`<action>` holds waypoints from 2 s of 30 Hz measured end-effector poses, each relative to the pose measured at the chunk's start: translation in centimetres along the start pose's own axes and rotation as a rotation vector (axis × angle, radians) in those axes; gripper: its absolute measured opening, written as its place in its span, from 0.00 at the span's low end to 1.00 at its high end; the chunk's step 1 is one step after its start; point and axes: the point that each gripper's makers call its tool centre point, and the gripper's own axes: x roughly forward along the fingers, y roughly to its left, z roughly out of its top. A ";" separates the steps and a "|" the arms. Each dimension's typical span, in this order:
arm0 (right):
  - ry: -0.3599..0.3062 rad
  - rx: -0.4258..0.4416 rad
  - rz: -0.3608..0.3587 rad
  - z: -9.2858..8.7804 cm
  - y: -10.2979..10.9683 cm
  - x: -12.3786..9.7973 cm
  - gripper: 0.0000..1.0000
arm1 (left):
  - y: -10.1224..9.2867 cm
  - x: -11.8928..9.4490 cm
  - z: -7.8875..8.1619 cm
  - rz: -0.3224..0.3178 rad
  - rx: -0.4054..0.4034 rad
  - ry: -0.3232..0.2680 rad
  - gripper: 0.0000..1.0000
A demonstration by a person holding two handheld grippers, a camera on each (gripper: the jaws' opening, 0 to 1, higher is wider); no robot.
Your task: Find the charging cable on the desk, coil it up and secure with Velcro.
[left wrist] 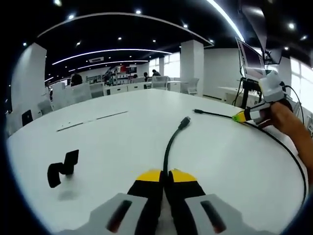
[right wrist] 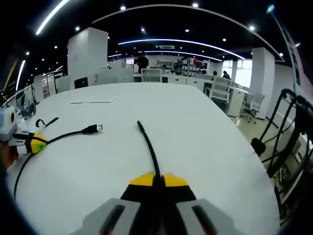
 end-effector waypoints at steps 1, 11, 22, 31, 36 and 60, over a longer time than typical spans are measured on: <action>0.001 0.000 -0.001 0.0 0.0 0.0 0.05 | 0.0 0.0 0.0 0.002 0.008 0.000 0.06; 0.006 -0.017 -0.012 -0.1 0.1 -0.1 0.05 | 0.1 0.3 0.2 0.011 0.025 0.018 0.04; -0.008 -0.002 -0.017 0.4 -0.1 -0.4 0.04 | -0.6 0.6 0.9 -0.029 0.020 0.015 0.04; -0.021 0.003 -0.005 0.8 0.4 -0.7 0.04 | -0.5 0.2 1.4 -0.047 -0.009 -0.001 0.04; -0.031 -0.006 0.008 1.2 1.0 -0.9 0.04 | -0.3 0.0 1.6 -0.057 -0.032 0.000 0.04; -0.081 -0.011 0.072 2.9 3.1 -1.7 0.04 | 1.6 -2.1 3.6 -0.033 -0.050 -0.063 0.04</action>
